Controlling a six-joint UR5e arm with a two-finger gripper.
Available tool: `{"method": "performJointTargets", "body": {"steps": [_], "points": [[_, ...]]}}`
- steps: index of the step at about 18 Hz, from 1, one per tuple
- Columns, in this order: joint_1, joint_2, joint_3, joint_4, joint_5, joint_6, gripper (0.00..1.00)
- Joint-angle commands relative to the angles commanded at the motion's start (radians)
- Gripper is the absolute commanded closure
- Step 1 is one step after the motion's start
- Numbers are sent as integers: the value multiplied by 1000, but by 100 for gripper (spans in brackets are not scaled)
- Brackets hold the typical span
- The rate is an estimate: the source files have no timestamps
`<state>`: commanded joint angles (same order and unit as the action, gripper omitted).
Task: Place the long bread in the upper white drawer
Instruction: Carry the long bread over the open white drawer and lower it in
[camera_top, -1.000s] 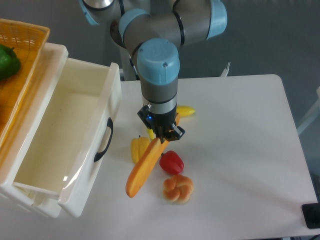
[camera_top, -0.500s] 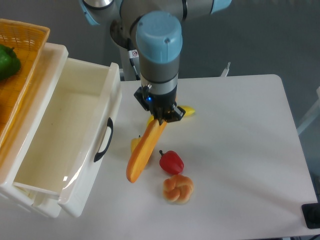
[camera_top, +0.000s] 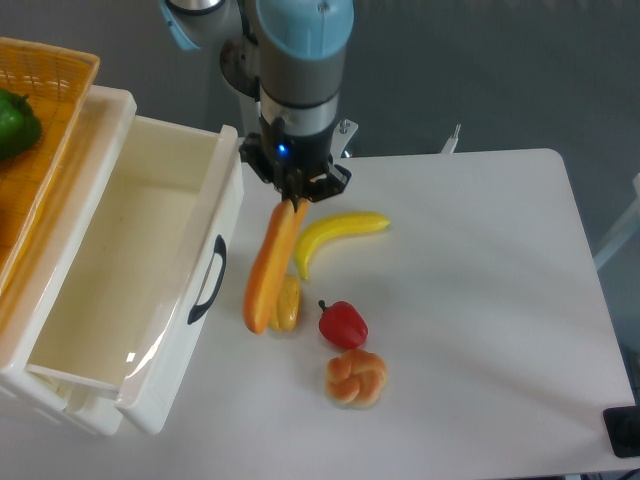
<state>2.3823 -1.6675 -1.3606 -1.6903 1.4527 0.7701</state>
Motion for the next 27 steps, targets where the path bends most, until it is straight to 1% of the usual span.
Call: {"method": "performJointTargets", "body": {"steps": [1, 5, 9, 13, 17, 19, 22, 25, 26, 27], "points": [[-11, 11, 0, -15, -8, -2, 100], [-37, 40, -6, -17, -67, -47, 100], [-95, 43, -8, -15, -89, -106, 100], [-136, 37, -8, -6, -107, -176, 100], [-155, 31, -11, 9, -140, -205, 100], [-173, 26, -15, 35, -143, -224, 100], [-199, 0, -23, 81, -140, -265, 100], [-213, -8, -38, 101, -138, -267, 100], [-213, -8, -43, 103, -138, -267, 96], [-213, -8, -44, 103, -138, -267, 94]]}}
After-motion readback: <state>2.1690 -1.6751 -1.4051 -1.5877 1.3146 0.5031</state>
